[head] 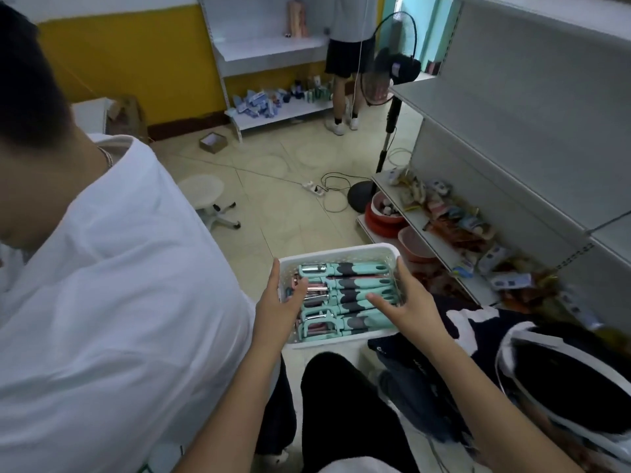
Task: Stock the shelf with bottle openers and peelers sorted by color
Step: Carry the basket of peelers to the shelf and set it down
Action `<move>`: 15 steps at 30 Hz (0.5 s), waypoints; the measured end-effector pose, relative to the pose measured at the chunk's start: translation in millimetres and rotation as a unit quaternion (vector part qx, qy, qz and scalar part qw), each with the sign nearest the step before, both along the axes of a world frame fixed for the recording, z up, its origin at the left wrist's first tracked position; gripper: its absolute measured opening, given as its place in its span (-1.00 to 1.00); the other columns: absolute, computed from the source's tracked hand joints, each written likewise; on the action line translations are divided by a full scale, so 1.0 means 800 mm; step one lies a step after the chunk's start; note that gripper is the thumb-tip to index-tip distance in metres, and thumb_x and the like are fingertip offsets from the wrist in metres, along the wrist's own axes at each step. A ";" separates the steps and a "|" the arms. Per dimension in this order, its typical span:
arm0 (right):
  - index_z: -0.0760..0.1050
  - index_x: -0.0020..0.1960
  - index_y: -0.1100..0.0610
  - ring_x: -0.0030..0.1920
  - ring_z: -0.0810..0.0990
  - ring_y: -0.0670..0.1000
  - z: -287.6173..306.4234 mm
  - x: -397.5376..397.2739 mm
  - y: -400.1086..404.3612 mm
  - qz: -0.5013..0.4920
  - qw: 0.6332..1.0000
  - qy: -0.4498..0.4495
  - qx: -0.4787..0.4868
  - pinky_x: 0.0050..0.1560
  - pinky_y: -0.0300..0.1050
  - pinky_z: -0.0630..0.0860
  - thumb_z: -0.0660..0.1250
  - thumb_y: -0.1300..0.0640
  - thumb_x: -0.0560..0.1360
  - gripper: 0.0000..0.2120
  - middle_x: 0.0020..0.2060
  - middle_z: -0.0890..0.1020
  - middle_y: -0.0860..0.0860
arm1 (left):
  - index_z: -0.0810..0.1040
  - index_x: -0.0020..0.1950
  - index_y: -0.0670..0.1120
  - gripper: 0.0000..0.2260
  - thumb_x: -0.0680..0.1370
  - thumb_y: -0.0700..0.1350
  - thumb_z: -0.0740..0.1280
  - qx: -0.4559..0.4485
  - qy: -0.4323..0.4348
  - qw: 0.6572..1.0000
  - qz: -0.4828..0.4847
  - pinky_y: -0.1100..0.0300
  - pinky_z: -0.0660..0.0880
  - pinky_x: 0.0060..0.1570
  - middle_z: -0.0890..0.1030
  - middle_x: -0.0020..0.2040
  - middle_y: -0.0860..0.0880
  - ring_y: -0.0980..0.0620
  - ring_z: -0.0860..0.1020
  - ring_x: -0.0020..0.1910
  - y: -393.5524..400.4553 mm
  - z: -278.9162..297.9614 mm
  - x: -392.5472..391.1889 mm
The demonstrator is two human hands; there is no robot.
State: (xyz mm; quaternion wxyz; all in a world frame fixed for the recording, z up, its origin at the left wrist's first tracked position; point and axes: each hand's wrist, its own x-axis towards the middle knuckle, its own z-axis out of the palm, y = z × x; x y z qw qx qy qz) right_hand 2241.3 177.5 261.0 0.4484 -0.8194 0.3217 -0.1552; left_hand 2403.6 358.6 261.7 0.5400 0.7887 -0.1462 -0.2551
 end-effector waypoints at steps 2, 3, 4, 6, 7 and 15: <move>0.18 0.51 -0.27 0.12 0.57 -0.30 0.004 0.024 -0.015 0.006 1.000 -0.008 0.001 0.11 -0.30 0.50 0.48 -0.23 0.40 -0.22 0.15 0.61 -0.25 | 0.04 0.57 0.31 -0.28 0.51 0.25 0.35 -0.011 0.004 1.000 0.005 0.15 0.52 0.22 0.29 0.54 0.02 0.26 0.43 0.27 -0.014 0.001 0.024; 0.20 0.49 -0.28 0.11 0.58 -0.31 0.003 0.037 -0.024 0.015 1.000 -0.014 0.005 0.10 -0.30 0.51 0.49 -0.20 0.41 -0.25 0.14 0.62 -0.26 | 0.04 0.57 0.30 -0.28 0.52 0.23 0.35 -0.015 -0.001 1.000 0.006 0.25 0.53 0.16 0.29 0.53 0.05 0.35 0.45 0.22 -0.022 0.001 0.036; 0.20 0.49 -0.29 0.10 0.58 -0.30 0.001 0.051 -0.033 0.022 1.000 -0.015 0.005 0.10 -0.28 0.52 0.49 -0.19 0.41 -0.26 0.14 0.62 -0.26 | 0.04 0.58 0.27 -0.30 0.54 0.21 0.34 -0.013 -0.006 1.000 0.009 0.34 0.50 0.11 0.29 0.51 0.09 0.43 0.44 0.12 -0.031 0.000 0.047; 0.17 0.51 -0.28 0.13 0.58 -0.27 -0.007 0.079 -0.053 0.027 1.000 -0.005 -0.002 0.12 -0.24 0.52 0.47 -0.26 0.38 -0.20 0.17 0.61 -0.24 | 0.04 0.59 0.25 -0.31 0.55 0.20 0.33 -0.005 -0.018 0.999 0.031 0.29 0.43 0.18 0.29 0.54 0.04 0.37 0.36 0.11 -0.050 -0.007 0.067; 0.15 0.53 -0.27 0.15 0.57 -0.26 -0.010 0.094 -0.067 0.029 1.000 0.001 -0.007 0.14 -0.23 0.52 0.46 -0.30 0.37 -0.16 0.18 0.60 -0.24 | 0.04 0.59 0.24 -0.31 0.56 0.19 0.32 -0.002 -0.014 0.999 0.046 0.28 0.40 0.19 0.31 0.54 0.02 0.31 0.34 0.13 -0.061 -0.012 0.075; 0.33 0.22 -0.44 0.03 0.60 -0.35 -0.049 0.252 -0.189 0.175 0.983 0.049 0.012 0.00 -0.38 0.55 0.51 -0.11 0.43 -0.50 0.03 0.64 -0.31 | -0.10 0.58 0.29 -0.21 0.46 0.33 0.24 0.043 0.090 0.978 0.183 0.10 0.42 0.16 0.30 0.55 -0.04 -0.11 0.45 0.38 -0.130 -0.096 0.126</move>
